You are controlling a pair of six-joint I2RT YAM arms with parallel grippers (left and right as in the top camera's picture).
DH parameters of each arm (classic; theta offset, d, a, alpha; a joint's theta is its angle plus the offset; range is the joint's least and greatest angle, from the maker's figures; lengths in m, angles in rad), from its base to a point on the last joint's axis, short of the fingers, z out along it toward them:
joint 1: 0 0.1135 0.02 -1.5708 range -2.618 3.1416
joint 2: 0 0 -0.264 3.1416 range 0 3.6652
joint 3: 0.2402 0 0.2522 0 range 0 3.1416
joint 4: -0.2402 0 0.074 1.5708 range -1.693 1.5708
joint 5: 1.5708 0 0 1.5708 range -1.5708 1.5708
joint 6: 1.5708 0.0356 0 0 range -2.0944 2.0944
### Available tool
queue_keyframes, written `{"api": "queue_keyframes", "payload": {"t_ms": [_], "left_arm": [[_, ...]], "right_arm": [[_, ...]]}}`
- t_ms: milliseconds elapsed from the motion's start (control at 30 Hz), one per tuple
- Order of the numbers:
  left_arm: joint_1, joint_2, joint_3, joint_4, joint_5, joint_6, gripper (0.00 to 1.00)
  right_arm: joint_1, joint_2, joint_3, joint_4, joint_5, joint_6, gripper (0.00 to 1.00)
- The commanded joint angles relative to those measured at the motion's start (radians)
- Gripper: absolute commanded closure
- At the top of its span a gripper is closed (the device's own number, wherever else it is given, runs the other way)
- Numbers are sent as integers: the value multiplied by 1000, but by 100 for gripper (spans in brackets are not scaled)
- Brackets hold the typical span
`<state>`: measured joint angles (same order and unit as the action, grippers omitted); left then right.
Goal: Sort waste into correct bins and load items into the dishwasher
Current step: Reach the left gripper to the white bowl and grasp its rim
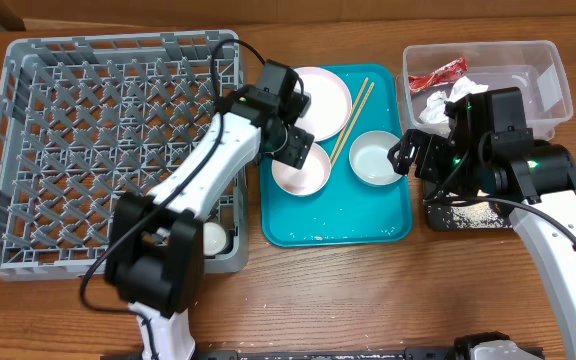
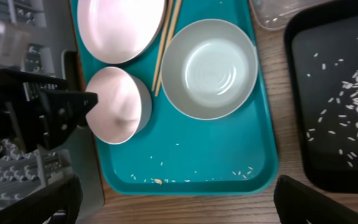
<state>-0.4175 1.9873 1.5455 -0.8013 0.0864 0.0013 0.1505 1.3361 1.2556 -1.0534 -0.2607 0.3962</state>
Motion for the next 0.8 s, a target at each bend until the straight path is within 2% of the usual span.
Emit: {"api": "queue_keyframes", "payload": {"t_ms": [0,133,167,200,267,367,533,600,633,767], "left_arm": [[4,49,13,13,3,58,27],[5,74,13,5,-3,47,37],[5,74,13,5,-9,43,48],[5,74,13,5,-9,43,67],[5,74,13,5,-8,43,81],[5,74,13,-3,-9,43,83],[5,74,13,-29,-9,44,79],[5,74,13,-36,-9,44,87],[5,74,13,-40,-10,44,96],[5,74,13,-66,-53,43,96]], "right_arm": [[-7,-5,19,-1,25,-5,0],[-7,-5,19,0,26,-5,0],[-7,-5,19,0,27,-5,0],[-7,-5,19,0,34,-4,0],[-7,-5,19,1,39,-4,0],[-7,-5,19,1,40,-4,0],[-7,-5,19,0,40,-4,0],[-7,-5,19,0,40,-4,0],[-7,-5,19,0,39,-4,0],[-7,-5,19,-1,39,-4,0]]}}
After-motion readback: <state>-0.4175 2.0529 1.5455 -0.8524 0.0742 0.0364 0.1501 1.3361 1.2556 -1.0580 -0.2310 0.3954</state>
